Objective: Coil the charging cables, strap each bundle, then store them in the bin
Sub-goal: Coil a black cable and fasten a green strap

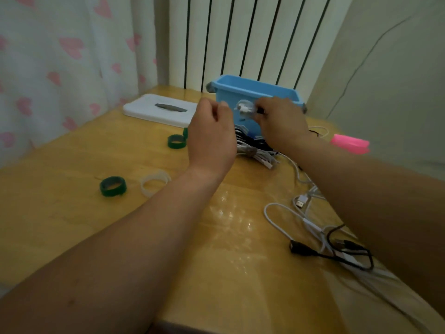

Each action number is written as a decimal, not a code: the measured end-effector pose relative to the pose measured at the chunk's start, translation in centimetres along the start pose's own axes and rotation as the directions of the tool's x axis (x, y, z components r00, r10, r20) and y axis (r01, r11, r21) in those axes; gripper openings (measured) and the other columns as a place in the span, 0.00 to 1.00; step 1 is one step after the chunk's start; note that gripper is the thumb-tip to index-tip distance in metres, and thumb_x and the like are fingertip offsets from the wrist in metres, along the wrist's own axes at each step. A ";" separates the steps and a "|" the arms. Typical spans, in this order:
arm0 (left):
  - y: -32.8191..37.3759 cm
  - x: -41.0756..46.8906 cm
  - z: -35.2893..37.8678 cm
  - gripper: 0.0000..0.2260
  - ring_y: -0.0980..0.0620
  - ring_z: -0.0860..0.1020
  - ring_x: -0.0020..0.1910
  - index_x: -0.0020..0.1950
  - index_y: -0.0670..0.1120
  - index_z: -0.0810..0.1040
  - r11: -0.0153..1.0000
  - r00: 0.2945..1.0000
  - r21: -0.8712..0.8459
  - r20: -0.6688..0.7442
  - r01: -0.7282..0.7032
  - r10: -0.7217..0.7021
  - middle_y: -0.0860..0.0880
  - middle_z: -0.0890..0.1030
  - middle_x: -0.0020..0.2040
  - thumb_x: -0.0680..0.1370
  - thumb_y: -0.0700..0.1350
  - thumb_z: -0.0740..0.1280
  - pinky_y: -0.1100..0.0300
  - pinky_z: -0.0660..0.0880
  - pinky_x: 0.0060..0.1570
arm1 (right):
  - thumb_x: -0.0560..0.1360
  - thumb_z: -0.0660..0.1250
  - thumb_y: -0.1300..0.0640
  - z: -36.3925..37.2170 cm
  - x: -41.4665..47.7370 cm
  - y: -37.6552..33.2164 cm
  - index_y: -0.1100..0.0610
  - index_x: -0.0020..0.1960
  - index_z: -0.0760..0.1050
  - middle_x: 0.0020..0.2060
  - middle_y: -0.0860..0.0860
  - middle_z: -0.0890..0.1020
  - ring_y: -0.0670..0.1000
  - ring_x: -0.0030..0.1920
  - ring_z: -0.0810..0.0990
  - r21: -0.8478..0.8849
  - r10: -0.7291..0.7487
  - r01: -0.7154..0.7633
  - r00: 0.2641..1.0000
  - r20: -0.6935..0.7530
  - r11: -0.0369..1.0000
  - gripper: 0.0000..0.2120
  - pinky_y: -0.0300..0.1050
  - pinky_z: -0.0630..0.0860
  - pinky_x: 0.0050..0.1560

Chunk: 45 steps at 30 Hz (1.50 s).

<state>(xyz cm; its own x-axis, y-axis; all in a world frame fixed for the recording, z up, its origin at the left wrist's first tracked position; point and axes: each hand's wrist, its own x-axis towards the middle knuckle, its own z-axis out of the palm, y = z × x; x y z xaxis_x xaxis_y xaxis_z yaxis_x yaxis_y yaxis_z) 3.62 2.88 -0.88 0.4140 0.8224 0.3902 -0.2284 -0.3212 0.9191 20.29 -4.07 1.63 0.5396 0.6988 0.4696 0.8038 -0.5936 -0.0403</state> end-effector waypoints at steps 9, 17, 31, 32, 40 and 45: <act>-0.2 -0.5 0.4 0.09 0.50 0.80 0.44 0.50 0.48 0.77 0.996 0.996 0.079 0.087 -0.038 0.031 0.47 0.83 0.47 0.87 0.49 0.61 0.55 0.76 0.43 | 0.87 0.59 0.47 -2.4 -3.6 0.4 0.54 0.81 0.66 0.76 0.56 0.73 0.58 0.74 0.73 0.148 0.077 -0.111 0.972 0.221 0.983 0.25 0.51 0.70 0.70; -0.5 -3.2 0.6 0.11 0.49 0.80 0.44 0.49 0.44 0.78 0.919 0.894 0.243 0.403 -0.309 0.194 0.48 0.81 0.43 0.85 0.49 0.65 0.47 0.79 0.46 | 0.85 0.61 0.43 -5.2 -10.8 2.9 0.52 0.70 0.77 0.67 0.52 0.81 0.54 0.66 0.79 0.146 0.068 -0.100 0.976 0.209 0.984 0.20 0.51 0.75 0.64; -0.9 -5.2 0.2 0.15 0.59 0.77 0.33 0.43 0.45 0.81 0.847 0.773 0.285 0.600 -0.448 0.207 0.50 0.82 0.35 0.86 0.51 0.66 0.64 0.70 0.36 | 0.81 0.71 0.46 -13.7 -20.1 3.7 0.47 0.45 0.80 0.38 0.43 0.81 0.41 0.39 0.77 0.246 -0.039 -0.056 0.931 0.364 0.968 0.08 0.42 0.70 0.40; -0.9 -5.2 0.2 0.15 0.60 0.77 0.32 0.43 0.45 0.81 0.849 0.769 0.282 0.607 -0.446 0.202 0.50 0.82 0.35 0.86 0.51 0.66 0.63 0.70 0.36 | 0.80 0.72 0.44 -13.9 -20.6 3.6 0.47 0.45 0.80 0.38 0.42 0.81 0.40 0.39 0.78 0.241 -0.052 -0.051 0.914 0.402 0.969 0.08 0.41 0.71 0.40; -0.6 -5.6 0.0 0.15 0.60 0.76 0.31 0.43 0.45 0.81 0.875 0.771 0.261 0.611 -0.408 0.178 0.50 0.82 0.34 0.86 0.50 0.66 0.65 0.70 0.36 | 0.76 0.76 0.45 -11.1 -22.9 3.2 0.47 0.49 0.82 0.42 0.42 0.80 0.41 0.44 0.78 0.180 -0.130 0.033 0.818 0.560 0.983 0.07 0.42 0.72 0.42; -0.4 -5.3 0.2 0.15 0.59 0.76 0.32 0.44 0.44 0.82 0.909 0.793 0.218 0.585 -0.356 0.170 0.50 0.82 0.34 0.86 0.50 0.66 0.58 0.74 0.38 | 0.79 0.74 0.52 -13.1 -21.2 4.1 0.49 0.48 0.82 0.44 0.45 0.86 0.45 0.47 0.84 0.365 -0.087 -0.115 0.866 0.492 0.924 0.02 0.46 0.79 0.50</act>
<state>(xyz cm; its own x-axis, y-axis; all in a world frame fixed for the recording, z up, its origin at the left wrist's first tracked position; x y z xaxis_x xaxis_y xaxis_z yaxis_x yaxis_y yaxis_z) 1.70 -1.39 -3.29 0.8049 0.3224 0.4982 -0.1630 -0.6871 0.7080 8.93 -26.54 3.07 0.5208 0.8533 -0.0240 0.7721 -0.4829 -0.4132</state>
